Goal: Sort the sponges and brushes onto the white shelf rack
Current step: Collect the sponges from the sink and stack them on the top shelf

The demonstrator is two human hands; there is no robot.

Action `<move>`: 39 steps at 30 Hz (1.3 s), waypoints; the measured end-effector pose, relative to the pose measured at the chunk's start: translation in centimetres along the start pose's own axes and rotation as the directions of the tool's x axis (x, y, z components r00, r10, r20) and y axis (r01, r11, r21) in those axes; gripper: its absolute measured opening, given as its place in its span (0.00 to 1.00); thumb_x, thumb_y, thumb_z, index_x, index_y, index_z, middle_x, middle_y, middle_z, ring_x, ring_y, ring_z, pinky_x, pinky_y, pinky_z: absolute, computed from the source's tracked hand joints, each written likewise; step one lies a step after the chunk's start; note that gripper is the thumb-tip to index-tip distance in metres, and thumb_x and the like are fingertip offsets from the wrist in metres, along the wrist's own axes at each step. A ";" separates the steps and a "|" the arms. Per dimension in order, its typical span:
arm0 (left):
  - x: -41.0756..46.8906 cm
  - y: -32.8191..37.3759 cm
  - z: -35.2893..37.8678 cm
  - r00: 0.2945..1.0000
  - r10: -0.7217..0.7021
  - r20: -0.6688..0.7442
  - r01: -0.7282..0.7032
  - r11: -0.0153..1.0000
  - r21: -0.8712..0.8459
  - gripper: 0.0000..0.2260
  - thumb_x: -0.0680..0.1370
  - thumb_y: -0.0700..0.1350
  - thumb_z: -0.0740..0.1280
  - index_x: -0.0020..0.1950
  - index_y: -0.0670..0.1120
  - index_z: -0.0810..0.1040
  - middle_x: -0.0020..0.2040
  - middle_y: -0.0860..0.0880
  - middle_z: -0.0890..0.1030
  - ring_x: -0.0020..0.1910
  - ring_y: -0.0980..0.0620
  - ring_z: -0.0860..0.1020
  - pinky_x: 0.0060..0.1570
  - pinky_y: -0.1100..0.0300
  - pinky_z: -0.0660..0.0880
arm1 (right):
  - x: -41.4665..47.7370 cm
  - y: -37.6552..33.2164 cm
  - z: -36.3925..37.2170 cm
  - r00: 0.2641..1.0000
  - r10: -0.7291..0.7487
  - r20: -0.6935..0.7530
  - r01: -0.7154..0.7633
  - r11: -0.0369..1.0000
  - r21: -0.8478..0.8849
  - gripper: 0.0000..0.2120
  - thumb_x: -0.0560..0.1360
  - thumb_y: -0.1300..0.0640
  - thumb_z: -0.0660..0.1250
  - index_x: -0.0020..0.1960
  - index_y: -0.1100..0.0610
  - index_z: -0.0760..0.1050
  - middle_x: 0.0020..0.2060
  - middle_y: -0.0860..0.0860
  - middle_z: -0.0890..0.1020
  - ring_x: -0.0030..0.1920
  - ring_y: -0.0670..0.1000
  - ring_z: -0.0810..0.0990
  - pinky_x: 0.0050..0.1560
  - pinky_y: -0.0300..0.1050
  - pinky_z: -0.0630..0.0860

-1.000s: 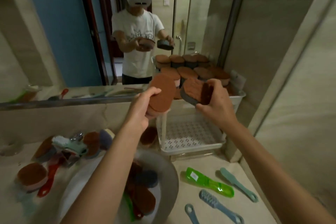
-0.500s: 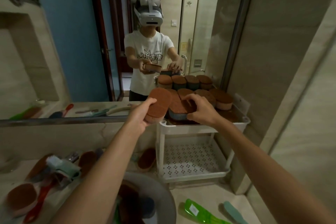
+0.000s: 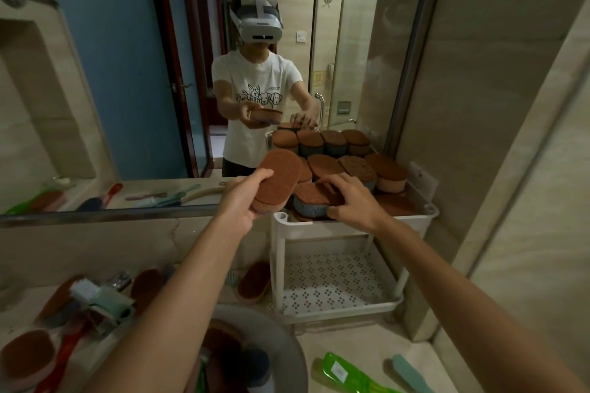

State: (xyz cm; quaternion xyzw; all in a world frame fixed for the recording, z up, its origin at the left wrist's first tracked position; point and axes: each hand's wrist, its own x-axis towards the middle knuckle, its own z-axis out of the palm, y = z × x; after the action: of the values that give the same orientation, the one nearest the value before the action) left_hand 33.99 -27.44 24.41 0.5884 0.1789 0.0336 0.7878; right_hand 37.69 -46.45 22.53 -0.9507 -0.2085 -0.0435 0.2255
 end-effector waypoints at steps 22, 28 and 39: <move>-0.6 0.2 10.8 0.888 0.200 0.413 -0.391 0.800 0.454 0.12 0.79 0.52 0.59 0.47 0.48 0.78 0.51 0.45 0.80 0.53 0.47 0.78 0.56 0.55 0.74 | -3.9 6.9 -2.0 0.770 -0.344 -0.537 0.065 0.880 -0.470 0.22 0.73 0.56 0.59 0.66 0.61 0.65 0.62 0.62 0.76 0.63 0.61 0.74 0.60 0.52 0.74; -0.1 -2.2 8.6 0.711 0.354 0.608 -0.659 0.035 0.751 0.19 0.79 0.50 0.61 0.69 0.47 0.70 0.65 0.45 0.74 0.65 0.47 0.71 0.63 0.54 0.69 | -4.8 8.7 -1.2 0.846 -0.012 -0.533 -0.226 0.897 -0.380 0.28 0.62 0.68 0.72 0.62 0.61 0.74 0.57 0.65 0.79 0.55 0.67 0.78 0.48 0.60 0.79; 0.1 -5.0 7.8 0.744 0.333 0.580 -0.581 -0.106 0.807 0.22 0.80 0.51 0.58 0.74 0.51 0.62 0.76 0.47 0.60 0.75 0.49 0.58 0.73 0.56 0.51 | -4.7 7.7 -1.0 0.933 0.126 -0.338 -0.237 0.920 -0.313 0.31 0.71 0.45 0.50 0.73 0.54 0.60 0.71 0.59 0.64 0.71 0.60 0.61 0.69 0.56 0.61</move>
State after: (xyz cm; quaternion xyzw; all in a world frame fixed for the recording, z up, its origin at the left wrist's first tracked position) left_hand 35.84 -36.03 21.60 0.9733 -0.1368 0.1209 0.1393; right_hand 36.60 -54.94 19.44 -0.9720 -0.0692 -0.2074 0.0867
